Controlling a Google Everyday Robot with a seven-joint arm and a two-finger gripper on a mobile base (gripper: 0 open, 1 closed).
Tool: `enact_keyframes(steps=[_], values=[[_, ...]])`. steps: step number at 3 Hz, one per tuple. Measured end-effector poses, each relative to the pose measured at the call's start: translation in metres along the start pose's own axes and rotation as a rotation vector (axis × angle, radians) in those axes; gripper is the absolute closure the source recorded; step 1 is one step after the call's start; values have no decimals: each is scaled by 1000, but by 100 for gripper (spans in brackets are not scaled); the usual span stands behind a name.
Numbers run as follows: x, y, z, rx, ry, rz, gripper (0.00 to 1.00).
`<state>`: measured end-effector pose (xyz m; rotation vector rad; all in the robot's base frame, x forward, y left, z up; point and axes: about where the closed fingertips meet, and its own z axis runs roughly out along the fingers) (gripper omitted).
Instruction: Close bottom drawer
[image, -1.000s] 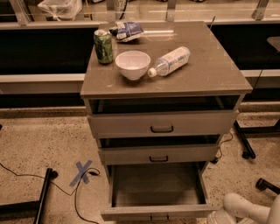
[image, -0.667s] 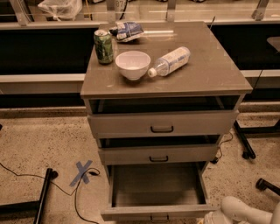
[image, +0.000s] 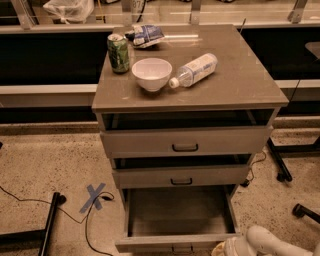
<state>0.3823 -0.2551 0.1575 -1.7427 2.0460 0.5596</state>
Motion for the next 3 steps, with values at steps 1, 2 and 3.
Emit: enact_keyframes(steps=[1,2,3], values=[[-2,-22,7,63,-18,-19,100],[-7,-43,9,113,-39,-30,100],[-16,-65,9,149,-67,-37,100]])
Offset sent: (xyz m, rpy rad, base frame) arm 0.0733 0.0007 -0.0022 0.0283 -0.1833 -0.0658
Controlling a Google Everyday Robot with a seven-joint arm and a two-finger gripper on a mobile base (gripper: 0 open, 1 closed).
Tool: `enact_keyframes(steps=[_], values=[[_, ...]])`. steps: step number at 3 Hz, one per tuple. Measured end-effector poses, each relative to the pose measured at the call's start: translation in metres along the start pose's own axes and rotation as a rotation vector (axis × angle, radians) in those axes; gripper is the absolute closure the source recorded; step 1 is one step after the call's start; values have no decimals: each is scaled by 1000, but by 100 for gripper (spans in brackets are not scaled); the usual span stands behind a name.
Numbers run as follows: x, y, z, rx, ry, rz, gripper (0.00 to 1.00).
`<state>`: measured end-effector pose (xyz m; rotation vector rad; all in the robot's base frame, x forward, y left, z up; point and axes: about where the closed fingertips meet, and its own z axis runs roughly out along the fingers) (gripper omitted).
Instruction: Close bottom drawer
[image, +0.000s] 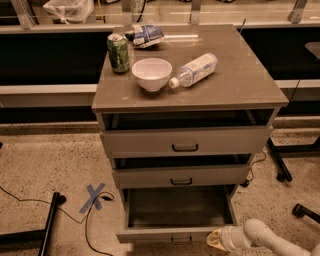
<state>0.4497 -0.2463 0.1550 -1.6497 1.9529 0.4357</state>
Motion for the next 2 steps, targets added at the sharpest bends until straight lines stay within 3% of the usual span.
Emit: enact_keyframes(steps=[2], values=[[-12,-70,15,76,-10,-4,100]])
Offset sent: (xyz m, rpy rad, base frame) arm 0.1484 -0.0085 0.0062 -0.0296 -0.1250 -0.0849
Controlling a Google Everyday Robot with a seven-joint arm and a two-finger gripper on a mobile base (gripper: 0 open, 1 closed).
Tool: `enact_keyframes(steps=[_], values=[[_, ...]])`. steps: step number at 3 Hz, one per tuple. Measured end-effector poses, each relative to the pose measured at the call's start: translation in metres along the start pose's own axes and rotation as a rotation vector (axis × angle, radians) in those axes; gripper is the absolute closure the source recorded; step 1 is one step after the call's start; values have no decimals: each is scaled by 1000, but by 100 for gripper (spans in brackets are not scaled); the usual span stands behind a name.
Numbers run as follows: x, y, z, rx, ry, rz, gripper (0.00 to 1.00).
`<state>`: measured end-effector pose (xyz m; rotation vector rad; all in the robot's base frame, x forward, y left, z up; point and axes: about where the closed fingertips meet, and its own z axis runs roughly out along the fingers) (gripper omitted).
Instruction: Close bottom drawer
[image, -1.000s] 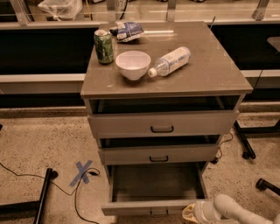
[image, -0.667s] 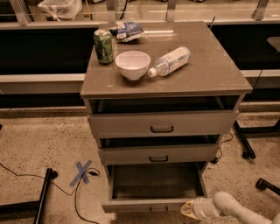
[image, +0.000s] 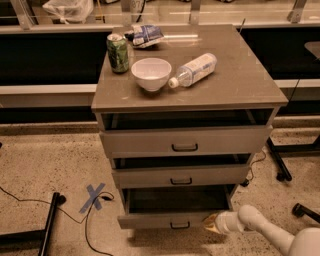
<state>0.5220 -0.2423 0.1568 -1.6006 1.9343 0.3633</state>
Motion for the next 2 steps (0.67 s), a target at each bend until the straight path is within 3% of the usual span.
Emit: enact_keyframes(steps=[1,2], values=[[-2,-9,2,9,1,-1,100],[-14,-54,10,50,-2,-4,100]])
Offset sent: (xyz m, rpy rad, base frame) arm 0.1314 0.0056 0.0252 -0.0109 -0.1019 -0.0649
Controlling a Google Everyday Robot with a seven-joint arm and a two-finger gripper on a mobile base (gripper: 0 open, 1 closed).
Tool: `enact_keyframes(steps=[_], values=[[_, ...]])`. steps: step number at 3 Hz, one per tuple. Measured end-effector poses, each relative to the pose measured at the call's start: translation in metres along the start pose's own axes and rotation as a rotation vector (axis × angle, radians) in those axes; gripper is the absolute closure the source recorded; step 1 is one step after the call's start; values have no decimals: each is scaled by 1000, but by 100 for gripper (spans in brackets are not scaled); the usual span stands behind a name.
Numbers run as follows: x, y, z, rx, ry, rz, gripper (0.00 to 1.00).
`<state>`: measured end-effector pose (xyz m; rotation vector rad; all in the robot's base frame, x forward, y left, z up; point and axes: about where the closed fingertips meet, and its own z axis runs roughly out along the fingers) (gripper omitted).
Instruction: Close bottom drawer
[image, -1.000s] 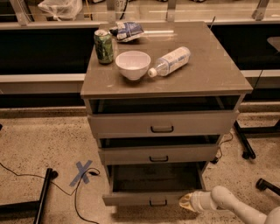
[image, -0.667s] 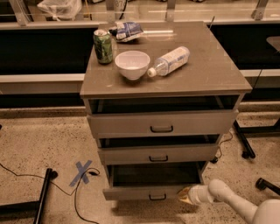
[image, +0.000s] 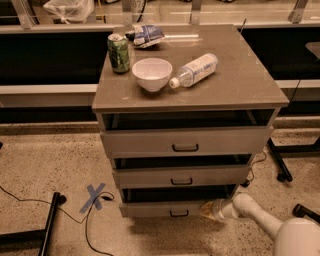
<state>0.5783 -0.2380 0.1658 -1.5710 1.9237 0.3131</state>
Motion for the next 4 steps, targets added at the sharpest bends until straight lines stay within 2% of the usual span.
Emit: enact_keyframes(steps=[1,2,3,4], values=[[-6,-30,7,29,-13,0,100],[-9,-39,9,39,-30,-6,100],[-10,-14,4,18,-93,-28,100],[1,24,-13,-27,-119,-21,100]])
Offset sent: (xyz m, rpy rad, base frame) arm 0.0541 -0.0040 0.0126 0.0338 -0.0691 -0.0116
